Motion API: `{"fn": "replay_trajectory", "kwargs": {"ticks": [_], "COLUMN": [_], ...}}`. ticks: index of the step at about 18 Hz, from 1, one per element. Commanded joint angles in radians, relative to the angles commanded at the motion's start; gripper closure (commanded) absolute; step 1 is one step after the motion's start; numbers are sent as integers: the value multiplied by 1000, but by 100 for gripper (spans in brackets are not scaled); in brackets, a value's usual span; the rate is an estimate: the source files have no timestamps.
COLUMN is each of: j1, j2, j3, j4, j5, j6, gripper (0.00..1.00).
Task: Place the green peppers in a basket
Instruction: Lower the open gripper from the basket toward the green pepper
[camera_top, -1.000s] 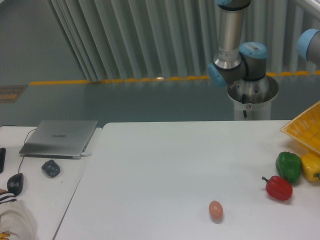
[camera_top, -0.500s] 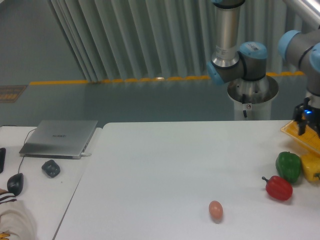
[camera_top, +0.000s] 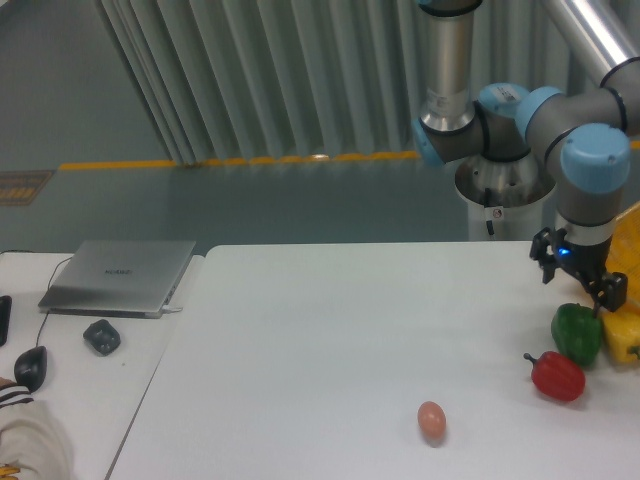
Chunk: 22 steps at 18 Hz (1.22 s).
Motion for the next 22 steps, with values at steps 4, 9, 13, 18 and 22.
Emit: {"fn": "replay_trajectory", "kwargs": {"ticks": [4,9,13,18,22], "j1": [3,9,8,8,9], "j2": [-9,-23,-52,-54,-68], "j3": [0,5,5,5,5], "j4": [25,32,58,58,62], "j5": [0,0,6,6,8], "j6": [-8,-9,-26,-26,-26], "gripper": [0,0,0,0,0]}}
